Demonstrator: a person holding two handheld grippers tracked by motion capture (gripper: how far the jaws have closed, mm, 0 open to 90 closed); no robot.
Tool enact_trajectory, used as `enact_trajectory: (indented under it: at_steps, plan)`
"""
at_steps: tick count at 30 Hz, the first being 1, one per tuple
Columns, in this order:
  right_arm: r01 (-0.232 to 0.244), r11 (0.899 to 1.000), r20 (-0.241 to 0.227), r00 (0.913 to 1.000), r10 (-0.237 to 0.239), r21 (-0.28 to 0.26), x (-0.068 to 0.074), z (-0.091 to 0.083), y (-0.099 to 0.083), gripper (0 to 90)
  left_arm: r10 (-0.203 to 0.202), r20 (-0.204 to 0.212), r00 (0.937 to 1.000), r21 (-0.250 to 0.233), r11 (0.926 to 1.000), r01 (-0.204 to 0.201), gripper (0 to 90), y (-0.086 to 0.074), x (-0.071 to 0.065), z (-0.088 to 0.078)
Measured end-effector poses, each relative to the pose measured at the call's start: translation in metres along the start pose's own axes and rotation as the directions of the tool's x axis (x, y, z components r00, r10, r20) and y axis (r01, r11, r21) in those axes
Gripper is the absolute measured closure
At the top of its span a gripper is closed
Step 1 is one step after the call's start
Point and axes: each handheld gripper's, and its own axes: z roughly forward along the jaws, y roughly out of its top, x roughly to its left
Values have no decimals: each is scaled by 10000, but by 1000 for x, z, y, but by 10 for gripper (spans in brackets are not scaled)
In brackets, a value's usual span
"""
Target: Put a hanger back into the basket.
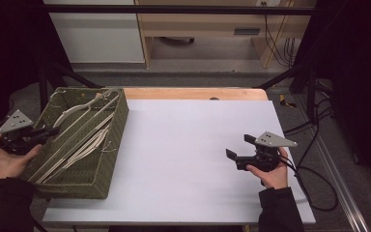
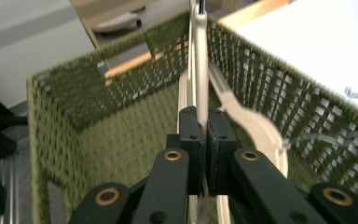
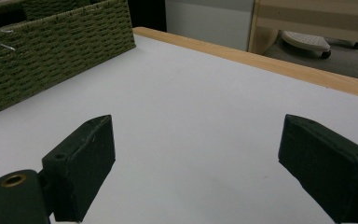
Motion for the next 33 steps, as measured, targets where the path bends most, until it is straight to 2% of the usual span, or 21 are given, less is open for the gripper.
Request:
enact_trajectory:
  at_steps: [3, 7, 10, 13, 14, 15, 17, 18, 20, 21, 22, 23, 25, 28, 30, 33]
  plan:
    - [82, 10000, -10, 10000, -82, -13, 0, 1, 0, 113, -63, -15, 10000, 93, 9999, 63, 867, -8, -3, 7]
    - [39, 10000, 11, 10000, -39, 6, 0, 1, 0, 114, 26, -120, 9999, 480, 9988, -20, 867, -18, -10, 22]
    - [23, 10000, -1, 10000, -23, -14, 0, 1, 0, 114, -32, -156, 9999, 542, 9985, 40, 866, -25, -14, 31]
    - [21, 10000, 2, 10000, -21, -28, 0, 1, 0, 115, 117, -383, 9992, 702, 9975, -90, 863, -27, -16, 31]
    - [12, 10000, -2, 10000, -12, -22, 1, 1, 0, 115, 134, -295, 9995, 867, 9962, -108, 861, -26, -17, 32]
    - [21, 10000, -1, 10000, -21, -37, 1, 1, 0, 115, 62, -127, 9999, 1085, 9941, -48, 853, -26, -17, 34]
    - [27, 10000, -10, 10000, -27, -33, 1, 1, 0, 115, 108, 151, 9998, 1740, 9847, -133, 828, -26, -17, 38]
    - [27, 10000, -5, 10000, -27, -40, 1, 0, 0, 115, 0, 368, 9993, 1779, 9840, -66, 818, -26, -17, 38]
    - [16, 10000, 2, 10000, -16, -44, 1, 0, 0, 115, -275, 511, 9983, 1746, 9845, 181, 810, -27, -18, 40]
    - [51, 10000, 0, 10000, -51, -65, 1, 0, 0, 116, -376, 796, 9961, 1963, 9803, 214, 798, -26, -18, 41]
    - [42, 10000, 6, 10000, -42, -55, 1, 0, 0, 116, -379, 902, 9952, 2089, 9778, 183, 783, -26, -19, 43]
    - [49, 10000, 4, 10000, -49, -47, 1, 0, 0, 116, -407, 1066, 9935, 2521, 9676, 126, 772, -26, -20, 45]
    - [50, 10000, -25, 10000, -51, -34, 1, 0, -1, 116, -413, 1020, 9939, 2762, 9610, 116, 742, -27, -22, 50]
    - [62, 10000, -17, 10000, -62, -43, 1, 0, -1, 116, -504, 1026, 9934, 2557, 9665, 227, 692, -26, -23, 50]
    - [72, 10000, -1, 10000, -72, -43, 1, 0, 0, 116, -746, 1115, 9910, 2317, 9716, 471, 638, -24, -22, 48]
    - [41, 10000, -22, 10000, -41, -45, 1, 0, 0, 116, -613, 1147, 9915, 2153, 9759, 354, 569, -18, -24, 43]
